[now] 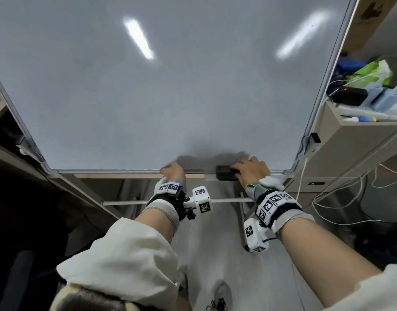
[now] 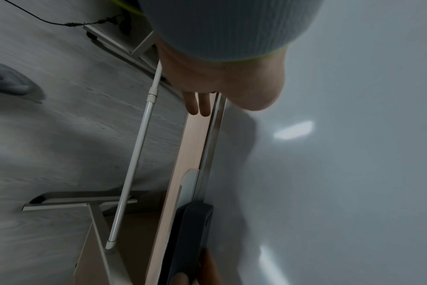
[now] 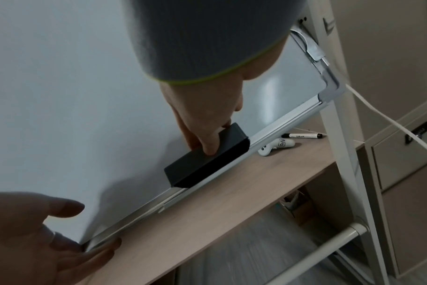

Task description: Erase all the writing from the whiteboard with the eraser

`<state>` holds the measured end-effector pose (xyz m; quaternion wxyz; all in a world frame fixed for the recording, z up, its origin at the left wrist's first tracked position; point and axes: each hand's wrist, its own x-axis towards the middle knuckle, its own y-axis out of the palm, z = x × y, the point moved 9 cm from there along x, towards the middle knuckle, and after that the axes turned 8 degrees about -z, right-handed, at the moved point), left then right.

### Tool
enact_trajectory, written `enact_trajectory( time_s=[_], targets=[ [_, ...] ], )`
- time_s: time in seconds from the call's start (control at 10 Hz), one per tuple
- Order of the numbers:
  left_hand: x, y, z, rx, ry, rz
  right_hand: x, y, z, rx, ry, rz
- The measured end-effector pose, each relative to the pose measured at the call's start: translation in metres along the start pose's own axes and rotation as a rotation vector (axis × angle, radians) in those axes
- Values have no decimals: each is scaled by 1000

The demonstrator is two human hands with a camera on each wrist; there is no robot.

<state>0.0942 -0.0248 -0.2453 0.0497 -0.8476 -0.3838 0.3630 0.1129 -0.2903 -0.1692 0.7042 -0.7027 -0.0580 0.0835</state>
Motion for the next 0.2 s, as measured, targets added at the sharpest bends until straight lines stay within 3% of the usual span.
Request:
enact_trajectory(
  time_s=[0.1, 0.2],
  targets=[
    [-7, -3, -7, 40, 36, 41, 0, -7, 4, 73, -22, -27],
    [2, -4, -8, 107, 34, -34, 8, -31, 13, 195, -35, -142]
  ],
)
